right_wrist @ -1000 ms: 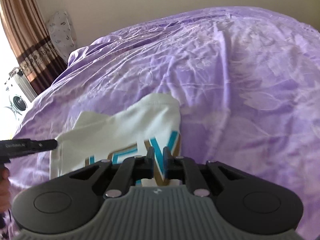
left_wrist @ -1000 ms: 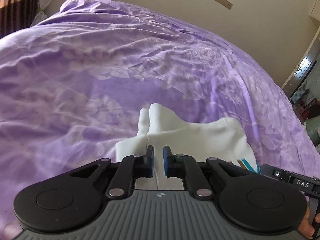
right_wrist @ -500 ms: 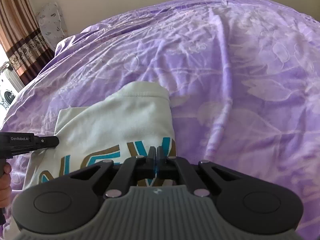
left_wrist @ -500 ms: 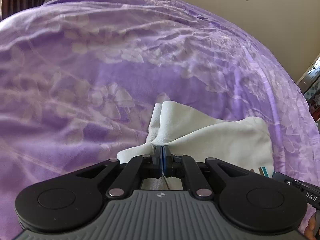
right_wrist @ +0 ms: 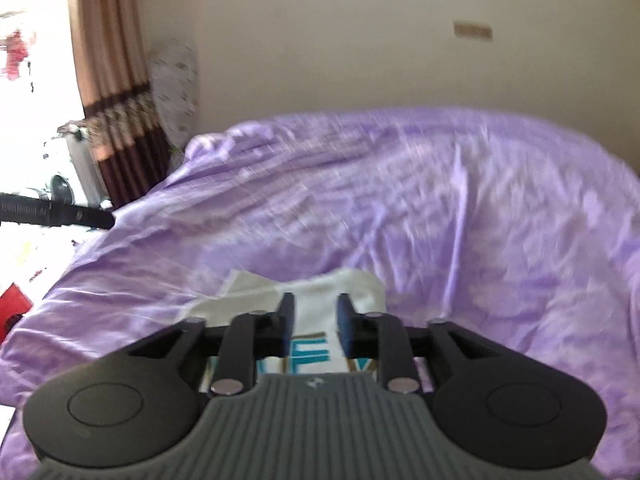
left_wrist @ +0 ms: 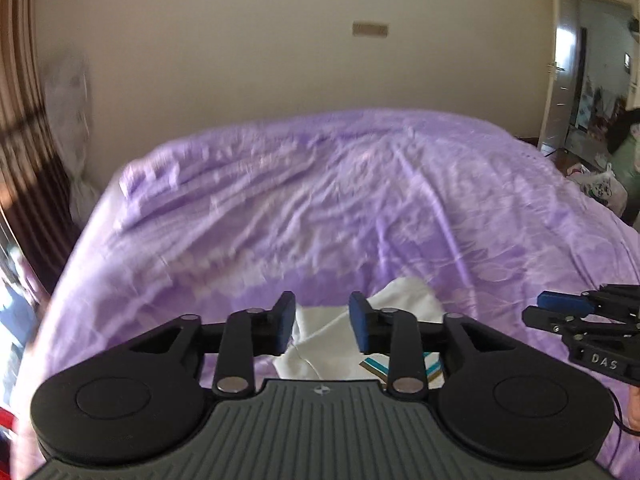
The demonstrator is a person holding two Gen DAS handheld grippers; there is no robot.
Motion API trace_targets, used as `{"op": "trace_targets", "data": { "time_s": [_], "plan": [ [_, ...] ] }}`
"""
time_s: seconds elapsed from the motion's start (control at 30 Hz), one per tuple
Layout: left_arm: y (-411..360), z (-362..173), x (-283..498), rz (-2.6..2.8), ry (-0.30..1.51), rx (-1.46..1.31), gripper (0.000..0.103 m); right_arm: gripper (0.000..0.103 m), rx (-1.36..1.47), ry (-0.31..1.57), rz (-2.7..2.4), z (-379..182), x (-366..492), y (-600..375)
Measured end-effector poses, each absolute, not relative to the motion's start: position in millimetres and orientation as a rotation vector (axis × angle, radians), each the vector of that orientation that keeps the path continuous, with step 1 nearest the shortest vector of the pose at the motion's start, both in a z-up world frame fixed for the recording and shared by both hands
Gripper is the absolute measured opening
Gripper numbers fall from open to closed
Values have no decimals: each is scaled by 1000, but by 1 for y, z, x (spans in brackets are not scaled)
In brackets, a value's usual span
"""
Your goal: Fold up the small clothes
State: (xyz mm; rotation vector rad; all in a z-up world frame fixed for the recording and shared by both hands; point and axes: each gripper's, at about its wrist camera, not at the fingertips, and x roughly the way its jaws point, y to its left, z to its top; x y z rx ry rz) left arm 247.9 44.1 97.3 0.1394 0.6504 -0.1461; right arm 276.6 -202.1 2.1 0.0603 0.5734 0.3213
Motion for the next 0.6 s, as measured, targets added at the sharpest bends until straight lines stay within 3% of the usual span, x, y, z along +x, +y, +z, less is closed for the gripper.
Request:
{"op": "trace_targets", "data": {
  "time_s": [0.1, 0.23, 0.33, 0.47, 0.53, 0.6],
  "plan": [
    [32, 129, 206, -146, 600, 178, 50, 27, 47, 519, 354, 28, 238, -202],
    [25, 146, 157, -158, 546, 184, 76, 39, 25, 480, 395, 48, 187, -198],
    [21, 139, 123, -119, 478, 186, 89, 44, 17, 465, 410, 53, 152, -196],
    [16, 118, 86, -90, 398, 165, 93, 55, 25, 450, 398, 51, 106, -193],
    [12, 107, 76, -87, 401, 166, 95, 65, 21, 456, 385, 45, 85, -191],
    [7, 94, 69, -82, 438, 171, 95, 67, 19, 467, 371, 38, 71, -189]
  ]
}}
